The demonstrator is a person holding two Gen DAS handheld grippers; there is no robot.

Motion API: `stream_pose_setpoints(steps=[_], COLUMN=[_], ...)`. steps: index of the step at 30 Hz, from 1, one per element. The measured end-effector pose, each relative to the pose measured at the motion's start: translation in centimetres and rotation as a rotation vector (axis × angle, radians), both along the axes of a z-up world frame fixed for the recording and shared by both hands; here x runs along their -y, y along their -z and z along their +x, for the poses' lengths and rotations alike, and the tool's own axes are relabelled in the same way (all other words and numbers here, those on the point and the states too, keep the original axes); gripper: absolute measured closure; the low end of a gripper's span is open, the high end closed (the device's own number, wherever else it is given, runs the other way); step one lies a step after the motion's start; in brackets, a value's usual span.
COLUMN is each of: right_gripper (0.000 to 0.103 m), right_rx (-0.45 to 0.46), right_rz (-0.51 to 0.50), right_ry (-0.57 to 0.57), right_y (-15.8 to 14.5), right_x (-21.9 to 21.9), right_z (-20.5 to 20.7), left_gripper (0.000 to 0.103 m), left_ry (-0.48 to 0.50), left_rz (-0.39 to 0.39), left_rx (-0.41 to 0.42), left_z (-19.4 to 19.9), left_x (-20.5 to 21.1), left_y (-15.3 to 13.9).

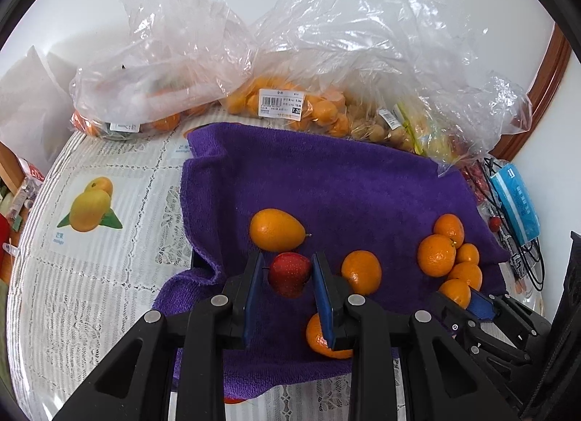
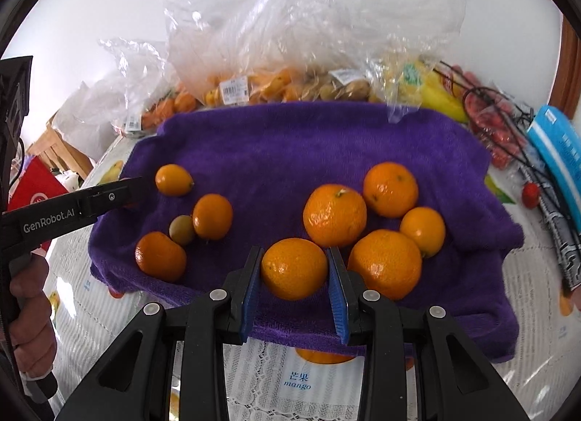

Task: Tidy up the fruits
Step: 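Lower both fruits onto the towel and open both grippers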

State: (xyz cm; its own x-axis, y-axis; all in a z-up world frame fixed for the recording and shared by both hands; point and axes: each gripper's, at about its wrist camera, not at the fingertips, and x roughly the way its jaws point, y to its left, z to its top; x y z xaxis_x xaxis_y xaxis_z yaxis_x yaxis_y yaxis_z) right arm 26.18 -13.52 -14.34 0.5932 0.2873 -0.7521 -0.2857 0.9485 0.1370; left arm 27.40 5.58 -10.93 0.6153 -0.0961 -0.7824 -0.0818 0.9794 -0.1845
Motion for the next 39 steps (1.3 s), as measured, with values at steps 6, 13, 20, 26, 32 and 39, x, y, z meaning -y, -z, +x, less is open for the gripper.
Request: stream_pose_setpoints(steps=[6,13,20,26,32,39], right_gripper=[0.069,0.069,0.069,0.069,0.069,0.068], right_rx=[-0.007,-0.007,-0.007,-0.012,-0.015,-0.022], right_rz=[-0.018,-0.027,-0.022,-0.019,-0.020,-0.018], right_ry=[-0.007,-0.013,-0.014,-0.010,-0.009,0.000], right_y=[0.9,1.3,1.4,1.5,1.6,1.4], right_x=[-0.3,-0.6,-0.6,-0.7,-0.7,-0.7], right_z=[0.3,0.7,0.9,1.1,1.2,1.3], left_gripper=[0.077,0.077,0.077,0.077,0.077,0.077], left_ry=[-0.002,0.002,0.013,0.024,0.031,0.035], left_rz=[0.002,-0.012,-0.022,-0.027,-0.019,-0.029], left_rx=[-0.023,-0.044,-0.055,-0.058,-0.060,-0.070], left_z=[0.5,1.1,1.5,1.8,1.9,1.7], left_x=[0.1,0.2,0.4,0.5,0.6,0.7], left_y=[1.0,2.1,2.9,3.1,3.3,3.2])
